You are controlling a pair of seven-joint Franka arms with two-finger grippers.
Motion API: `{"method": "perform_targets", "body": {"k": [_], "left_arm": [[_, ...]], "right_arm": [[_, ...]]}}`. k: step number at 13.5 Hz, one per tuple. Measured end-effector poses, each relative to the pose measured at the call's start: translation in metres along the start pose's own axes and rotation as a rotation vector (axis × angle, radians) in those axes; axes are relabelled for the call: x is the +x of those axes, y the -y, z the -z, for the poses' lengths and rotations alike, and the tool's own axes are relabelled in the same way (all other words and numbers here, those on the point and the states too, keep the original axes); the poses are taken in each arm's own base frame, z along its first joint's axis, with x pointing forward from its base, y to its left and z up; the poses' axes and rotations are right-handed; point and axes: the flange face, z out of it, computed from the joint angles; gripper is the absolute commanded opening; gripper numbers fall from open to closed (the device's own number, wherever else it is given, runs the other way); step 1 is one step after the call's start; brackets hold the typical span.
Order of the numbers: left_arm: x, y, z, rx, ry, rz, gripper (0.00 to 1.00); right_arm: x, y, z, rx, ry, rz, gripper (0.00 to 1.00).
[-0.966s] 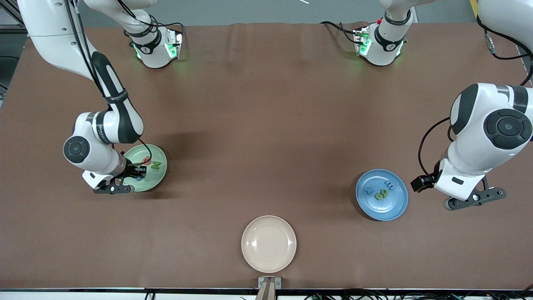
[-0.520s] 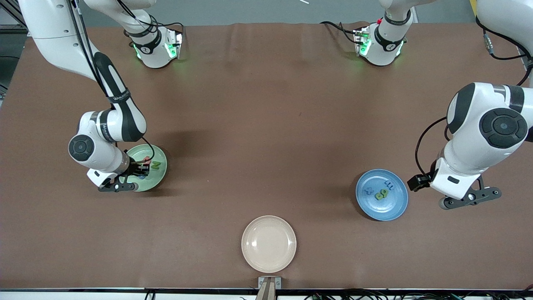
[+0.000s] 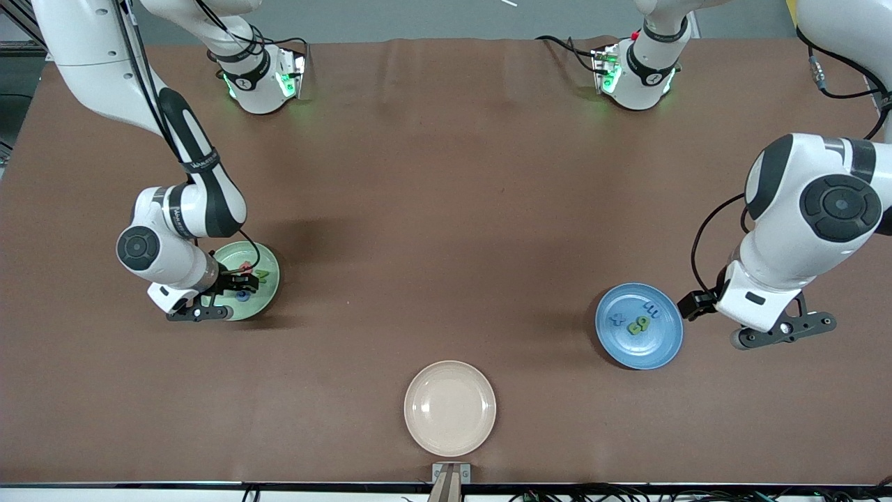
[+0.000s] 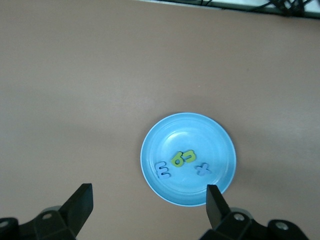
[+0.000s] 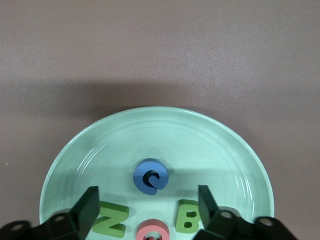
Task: Sort upper and lower case letters into plates
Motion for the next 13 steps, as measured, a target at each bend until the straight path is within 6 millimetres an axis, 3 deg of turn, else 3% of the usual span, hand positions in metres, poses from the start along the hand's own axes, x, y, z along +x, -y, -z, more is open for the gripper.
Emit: {"method": "perform_targets", "body": {"k": [3, 5, 10, 13], "left_arm": [[-0.010, 0.007, 0.040, 0.035, -0.002, -0.025, 0.99], [-0.019, 0.011, 0.065, 0.022, 0.003, -0.043, 0.99], [-0.045, 0.027, 0.120, 0.006, 0.036, -0.075, 0.99], [-0.060, 0.044, 0.148, 0.007, 0.062, -0.121, 0.99]], "right_arm": [[0.006, 0.000, 0.014, 0.000, -0.002, 0.000, 1.00], [0.011, -0.001, 0.035, 0.000, 0.032, -0.001, 1.00], [0.016, -0.006, 0.129, -0.001, 0.134, -0.007, 1.00], [0.011, -0.018, 0.163, 0.000, 0.150, -0.007, 1.00]]}}
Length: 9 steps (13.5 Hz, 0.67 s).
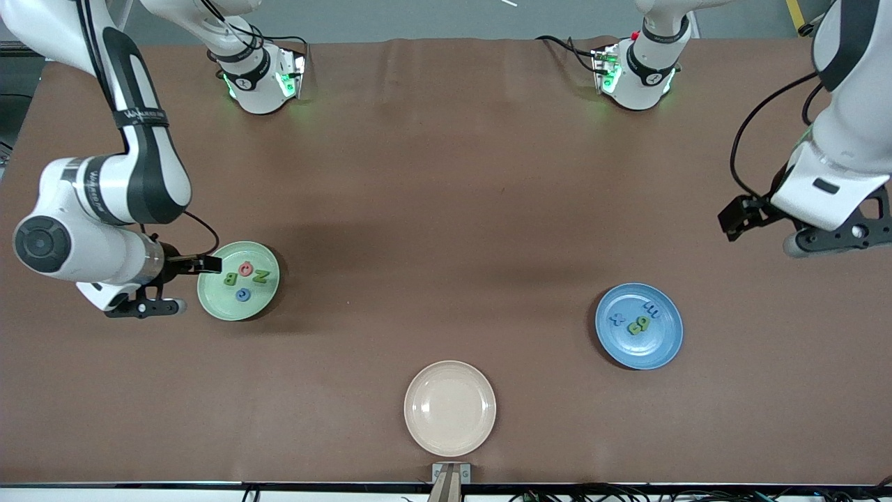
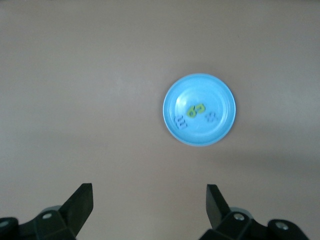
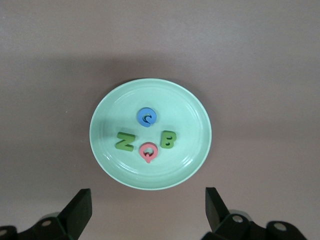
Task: Sort upper and lower case letters into plates
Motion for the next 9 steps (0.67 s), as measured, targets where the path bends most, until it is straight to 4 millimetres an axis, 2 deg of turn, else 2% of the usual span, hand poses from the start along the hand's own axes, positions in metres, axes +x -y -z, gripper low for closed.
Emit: {"method": "perform_targets", "body": {"k": [2, 5, 7, 9], "left_arm": [[-0.013, 0.008, 0.012, -0.025, 0.022, -0.003, 0.99], [-0.025, 0.025, 0.018, -0.062, 0.042, 0.016, 0.99], [-0.029, 0.042, 0.015, -0.078, 0.055, -0.003, 0.99], [-0.034, 0.049, 0.011, -0.089, 0.068, -0.011, 0.99]], "right_arm": [[-0.008, -0.017, 0.020, 0.004, 0.006, 0.003, 1.00], [-0.023, -0.040, 0.072, -0.003, 0.038, -0.012, 1.00], [-0.028, -0.044, 0.108, -0.023, 0.019, -0.017, 1.00], [-0.031, -0.043, 0.139, -0.029, -0.011, -0.016, 1.00]]}}
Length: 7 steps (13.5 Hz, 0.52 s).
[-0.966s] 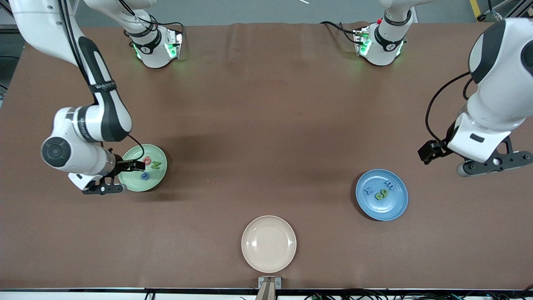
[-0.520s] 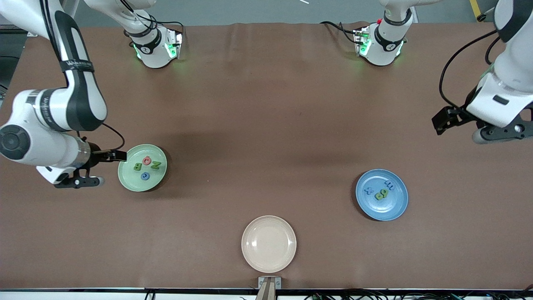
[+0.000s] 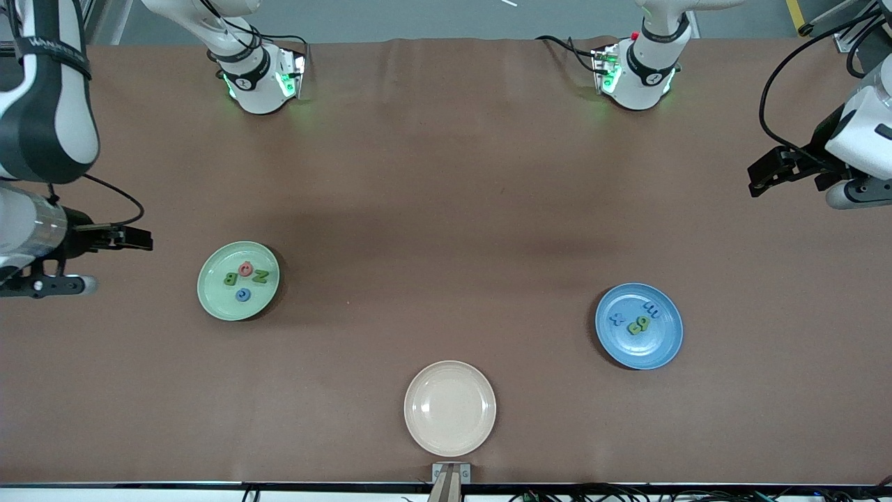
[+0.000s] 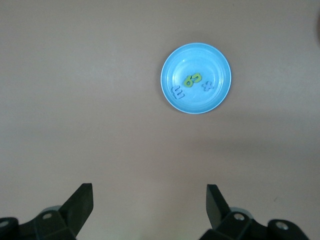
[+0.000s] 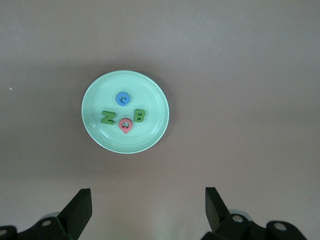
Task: Sort upper and lower case letters into plates
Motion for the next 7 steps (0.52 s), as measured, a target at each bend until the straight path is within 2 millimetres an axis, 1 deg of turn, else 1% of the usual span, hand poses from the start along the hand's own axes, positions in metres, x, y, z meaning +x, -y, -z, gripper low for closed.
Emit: {"method": "perform_targets", "body": {"k": [2, 3, 5, 7], "left_arm": [[-0.007, -0.006, -0.003, -0.013, 0.008, -0.010, 0.99], [-0.011, -0.010, -0.004, -0.017, 0.008, -0.016, 0.99], [-0.018, -0.014, -0.005, -0.018, 0.004, -0.022, 0.99], [-0.024, -0.019, -0.002, -0.034, 0.002, -0.028, 0.99]], "right_arm": [[-0.005, 0.003, 0.026, -0.001, -0.016, 0.003, 1.00], [-0.006, 0.003, 0.035, -0.002, -0.030, 0.005, 1.00], [-0.006, 0.007, 0.041, -0.001, -0.039, 0.010, 1.00], [-0.006, 0.011, 0.042, -0.001, -0.038, 0.018, 1.00]]}}
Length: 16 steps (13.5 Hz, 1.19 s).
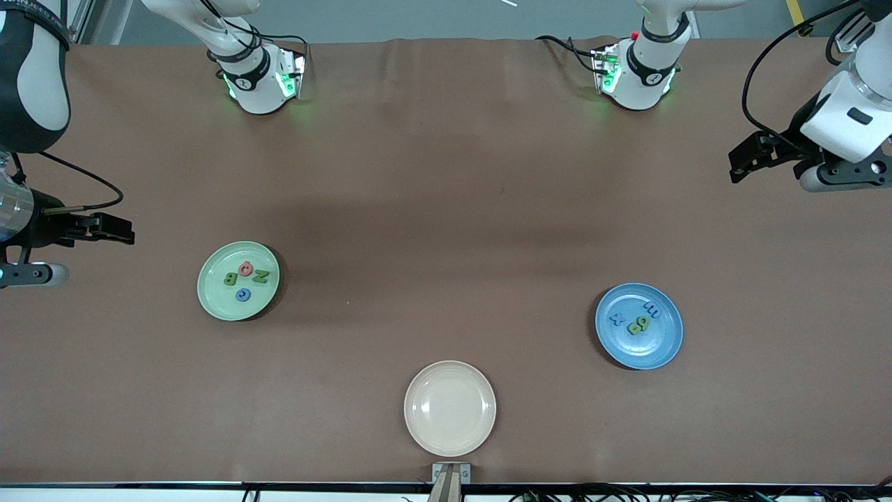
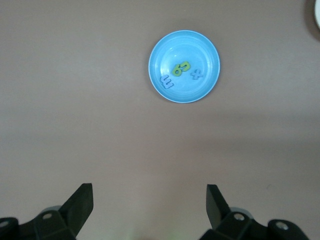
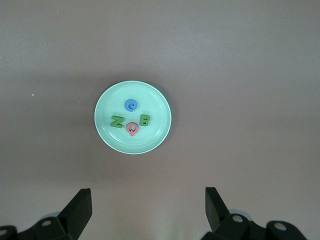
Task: Sort upper and lower case letters into plates
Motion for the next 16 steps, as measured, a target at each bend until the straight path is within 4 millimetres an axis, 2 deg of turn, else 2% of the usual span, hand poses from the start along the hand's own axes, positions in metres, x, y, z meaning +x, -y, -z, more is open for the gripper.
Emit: {"method": "perform_targets", "body": {"k": [3, 7, 13, 16], "left_arm": [[-0.004, -0.006, 0.004, -0.012, -0.005, -0.009, 0.99], [-0.006, -0.006, 0.002, -0.010, 0.008, -0.008, 0.99], [-0.009, -0.006, 0.005, -0.008, 0.015, -0.004, 0.99], [-0.010, -0.006, 0.005, -0.008, 0.014, -0.004, 0.99]], "right_arm": [[-0.002, 0.002, 0.004, 0.007, 0.004, 0.002, 1.00], [-0.015, -0.002, 0.014, 0.041, 0.015, -0.008, 1.00], [-0.061, -0.002, 0.027, 0.048, -0.029, -0.010, 1.00], [-0.077, -0.002, 0.032, 0.049, -0.038, -0.013, 1.00]]}}
